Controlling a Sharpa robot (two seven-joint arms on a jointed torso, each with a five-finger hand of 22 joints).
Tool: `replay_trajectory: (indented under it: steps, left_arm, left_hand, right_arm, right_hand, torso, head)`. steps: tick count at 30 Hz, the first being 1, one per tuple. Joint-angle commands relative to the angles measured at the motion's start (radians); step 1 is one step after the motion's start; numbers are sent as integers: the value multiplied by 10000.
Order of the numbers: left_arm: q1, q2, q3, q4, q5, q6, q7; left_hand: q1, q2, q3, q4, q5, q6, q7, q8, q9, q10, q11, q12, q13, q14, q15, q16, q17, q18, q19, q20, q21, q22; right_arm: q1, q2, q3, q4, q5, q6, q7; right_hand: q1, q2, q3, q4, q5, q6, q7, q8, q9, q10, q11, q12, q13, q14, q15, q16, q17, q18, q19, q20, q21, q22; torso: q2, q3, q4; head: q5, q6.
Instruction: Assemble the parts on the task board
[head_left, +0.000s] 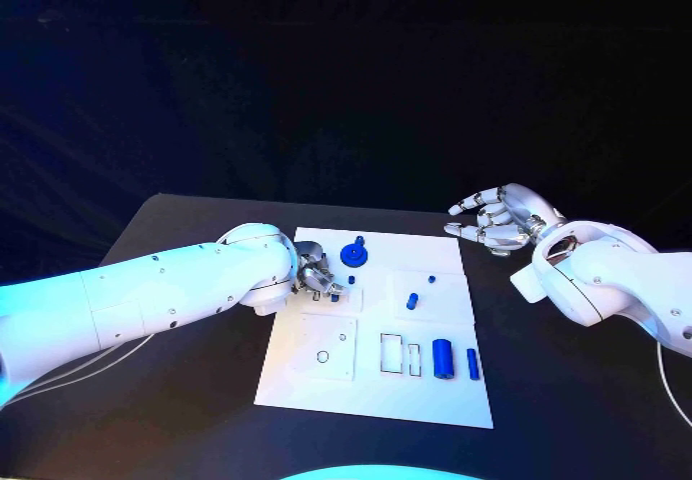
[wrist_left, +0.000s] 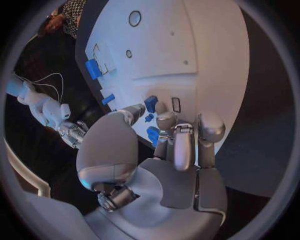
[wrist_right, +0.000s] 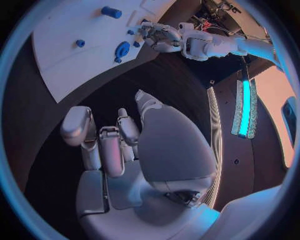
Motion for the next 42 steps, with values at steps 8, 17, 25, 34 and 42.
replay_trajectory:
  steps: [8,17,25,34,42]
  left_arm:
    - [-3,-51,86,277,375,-169,-19]
    - [50,-304,433,499,345,-11,-156]
    - [225,-407,818,356,639,-108,124]
    - [584,-47,943,-513,942,-140,424]
    - [708,498,950,-1614,685,498,385]
  left_hand:
    - [-212,64,-245,1,-162,4,52,-63,31,-2,54,19,-16,780,-25,57,1600,-138,36,18,-1,-3]
    - [-218,75,-280,-8,-161,-31,58,-77,35,-33,59,-8,-55,777,-24,51,1588,-133,20,19,-14,-31]
    - [337,169,-433,-28,15,-575,256,-415,-29,-390,220,-175,-301,734,101,-14,1464,-99,-137,93,-128,-233]
    - [783,283,-610,-23,46,-1081,601,-1144,-476,-721,515,-202,-472,715,357,-27,1434,-74,-241,287,-204,-352]
    - [902,363,-668,-16,38,-1134,697,-1408,-714,-909,604,-313,-681,683,438,-68,1347,-41,-350,364,-279,-512]
  right_arm:
    - [-42,77,4,-207,34,173,33]
    - [-74,109,4,-328,50,261,1]
    - [-82,112,4,-387,126,265,21]
    - [-83,127,4,-413,148,250,18]
    - [-81,153,4,-385,150,249,4]
  right_hand:
    - [-286,-71,-82,61,0,-71,-5,35,-2,-121,16,-73,-42,588,24,-49,904,85,-90,32,-115,-55]
    - [-603,-92,-253,75,-7,-103,1,54,-1,-139,28,-61,-58,576,35,-64,881,93,-106,44,-188,-86]
    - [-633,-87,-272,73,-6,-104,2,59,0,-144,27,-63,-65,571,36,-72,864,94,-105,45,-193,-87]
    - [-634,-78,-272,70,-3,-104,1,61,1,-157,26,-75,-82,571,35,-73,863,93,-101,45,-189,-83]
    - [-626,-58,-267,59,3,-102,-1,65,2,-144,24,-62,-70,574,34,-69,872,85,-80,45,-157,-56]
  torso:
    - [-13,-14,-7]
    - [-11,-9,17]
    - [14,-7,0]
    - [13,21,-1]
    - [19,9,3]
  head:
    - [-36,89]
    - [-56,207]
    - [-236,277]
    - [-164,231]
    - [-132,296]
